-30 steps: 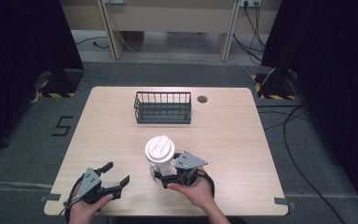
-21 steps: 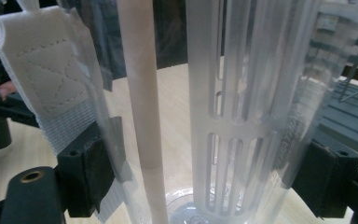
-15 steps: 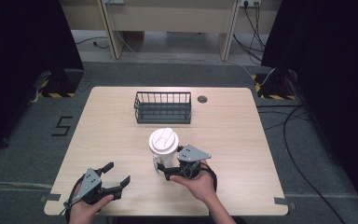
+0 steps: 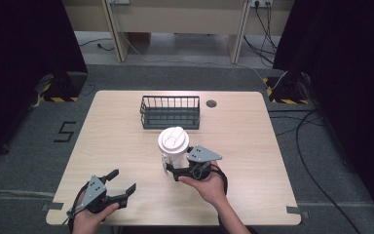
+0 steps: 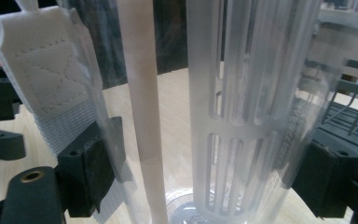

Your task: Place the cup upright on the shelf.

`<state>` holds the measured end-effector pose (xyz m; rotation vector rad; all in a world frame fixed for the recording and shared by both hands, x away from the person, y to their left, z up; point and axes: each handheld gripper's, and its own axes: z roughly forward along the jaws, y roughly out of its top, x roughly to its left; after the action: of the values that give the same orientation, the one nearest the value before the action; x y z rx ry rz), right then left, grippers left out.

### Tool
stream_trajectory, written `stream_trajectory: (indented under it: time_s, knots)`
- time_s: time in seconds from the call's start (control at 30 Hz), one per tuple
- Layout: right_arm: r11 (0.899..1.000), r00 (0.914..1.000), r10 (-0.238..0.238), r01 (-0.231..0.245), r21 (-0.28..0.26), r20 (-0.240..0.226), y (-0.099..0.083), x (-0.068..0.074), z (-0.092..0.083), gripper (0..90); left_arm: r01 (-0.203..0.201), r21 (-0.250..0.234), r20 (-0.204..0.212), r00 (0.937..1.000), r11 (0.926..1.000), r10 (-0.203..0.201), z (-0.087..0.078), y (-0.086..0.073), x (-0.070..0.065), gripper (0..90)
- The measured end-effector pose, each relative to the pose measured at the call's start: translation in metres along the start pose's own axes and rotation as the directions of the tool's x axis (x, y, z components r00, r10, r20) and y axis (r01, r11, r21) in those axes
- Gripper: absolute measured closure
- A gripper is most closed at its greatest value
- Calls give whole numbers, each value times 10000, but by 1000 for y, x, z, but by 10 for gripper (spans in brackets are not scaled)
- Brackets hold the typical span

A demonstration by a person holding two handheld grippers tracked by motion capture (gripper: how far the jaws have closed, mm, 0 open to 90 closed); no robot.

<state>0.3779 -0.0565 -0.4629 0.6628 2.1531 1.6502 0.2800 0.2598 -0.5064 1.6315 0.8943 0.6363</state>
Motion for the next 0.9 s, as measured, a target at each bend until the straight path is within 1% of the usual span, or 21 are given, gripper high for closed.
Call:
stream_trajectory:
  time_s: [0.07, 0.13, 0.3, 0.47, 0.6, 0.77, 0.83, 0.9]
  knots:
    - [10000, 9999, 12, -12, -12, 159, 2, -3, 2, 184, -14, -3, 6, 10000, 10000, 14, 0, 0, 0, 159]
    - [10000, 9998, 48, -48, -1, 178, 3, -4, 3, 184, -2, -32, 23, 10000, 10000, 2, 0, 0, 0, 159]
    - [10000, 9992, 51, -50, -29, 393, 10, -10, 5, 184, -27, -27, 51, 10000, 10000, 27, 0, 0, 0, 159]
    - [9999, 9977, 104, -100, -65, 671, 17, -18, 8, 185, -15, -45, 75, 10000, 10000, 15, -1, 1, -1, 159]
    - [9998, 9973, 211, -211, -17, 709, 19, -21, 10, 185, -29, -69, 92, 10000, 10000, 30, -1, 1, -1, 159]
    - [9996, 9955, 285, -287, 10, 901, 24, -26, 12, 185, -27, -68, 119, 9999, 10000, 27, 0, 1, -2, 159]
    - [9997, 9938, 245, -246, -5, 1081, 28, -30, 12, 184, -5, -72, 118, 9999, 10000, 6, 0, 1, -1, 159]
    - [9996, 9934, 265, -267, 4, 1116, 29, -31, 12, 184, -6, -69, 121, 9999, 10000, 7, 0, 1, -1, 159]
